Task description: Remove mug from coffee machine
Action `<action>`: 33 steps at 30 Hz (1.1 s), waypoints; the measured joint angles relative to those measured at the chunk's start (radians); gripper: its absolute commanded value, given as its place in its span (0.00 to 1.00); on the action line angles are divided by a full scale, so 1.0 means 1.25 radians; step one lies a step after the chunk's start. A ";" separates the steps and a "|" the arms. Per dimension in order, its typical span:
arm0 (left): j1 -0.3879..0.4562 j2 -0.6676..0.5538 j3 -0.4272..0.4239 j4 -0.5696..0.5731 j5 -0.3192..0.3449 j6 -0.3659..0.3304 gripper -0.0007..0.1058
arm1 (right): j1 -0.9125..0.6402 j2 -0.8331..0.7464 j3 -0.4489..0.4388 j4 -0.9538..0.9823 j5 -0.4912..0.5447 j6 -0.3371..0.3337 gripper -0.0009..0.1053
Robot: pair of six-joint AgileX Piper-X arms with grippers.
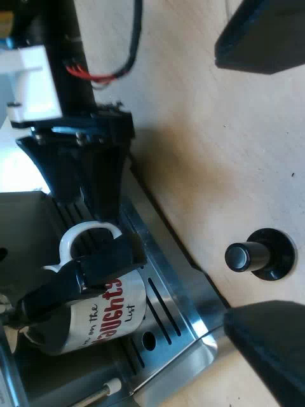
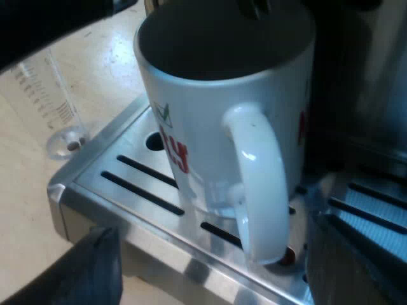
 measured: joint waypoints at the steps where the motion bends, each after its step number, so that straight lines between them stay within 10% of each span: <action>1: 0.000 0.000 0.000 0.000 0.000 0.000 0.82 | 0.000 0.008 0.000 -0.012 0.000 0.000 0.60; 33: 0.000 0.000 0.000 0.000 0.004 0.000 0.82 | 0.000 0.204 -0.002 -0.338 0.053 0.000 0.60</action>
